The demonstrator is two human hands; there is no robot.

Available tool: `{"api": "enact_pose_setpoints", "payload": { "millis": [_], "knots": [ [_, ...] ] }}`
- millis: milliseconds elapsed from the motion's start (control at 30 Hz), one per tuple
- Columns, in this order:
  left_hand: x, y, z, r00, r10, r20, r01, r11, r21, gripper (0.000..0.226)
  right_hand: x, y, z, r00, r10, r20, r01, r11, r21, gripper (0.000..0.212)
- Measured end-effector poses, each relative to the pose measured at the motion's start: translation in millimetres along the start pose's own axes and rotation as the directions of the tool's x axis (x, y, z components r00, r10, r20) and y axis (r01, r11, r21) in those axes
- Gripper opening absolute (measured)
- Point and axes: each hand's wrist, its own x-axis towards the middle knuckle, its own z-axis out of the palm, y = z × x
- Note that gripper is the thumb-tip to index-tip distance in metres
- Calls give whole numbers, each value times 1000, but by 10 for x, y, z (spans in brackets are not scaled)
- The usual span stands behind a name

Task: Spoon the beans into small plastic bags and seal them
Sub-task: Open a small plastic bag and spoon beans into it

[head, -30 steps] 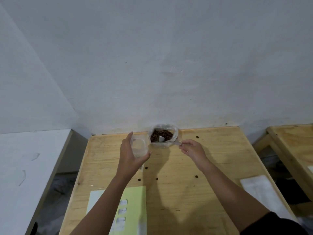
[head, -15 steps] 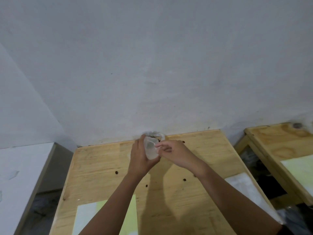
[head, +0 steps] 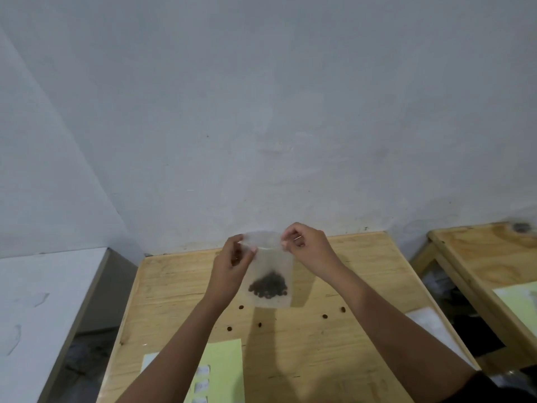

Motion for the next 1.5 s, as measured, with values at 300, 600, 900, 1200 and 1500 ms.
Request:
{"api": "enact_pose_setpoints", "payload": {
  "millis": [300,600,900,1200,1500],
  "knots": [
    [145,275,-114,1000,-6,-17,1,958,-287,20,90,-151,56,996,5,-91,11,985,171,22],
    [240,370,-77,998,-22,-66,5,970,-244,18,53,-192,24,999,25,-33,-18,979,204,28],
    [237,367,36,998,-44,46,51,983,-177,20,103,-127,-38,998,38,-42,-34,994,101,12],
    [293,313,120,992,-46,117,60,992,-114,17,158,-100,23,992,118,-43,-113,988,102,12],
    [315,342,67,993,-29,118,56,970,-237,17,256,-35,-105,994,103,23,-105,969,223,17]
  ]
}}
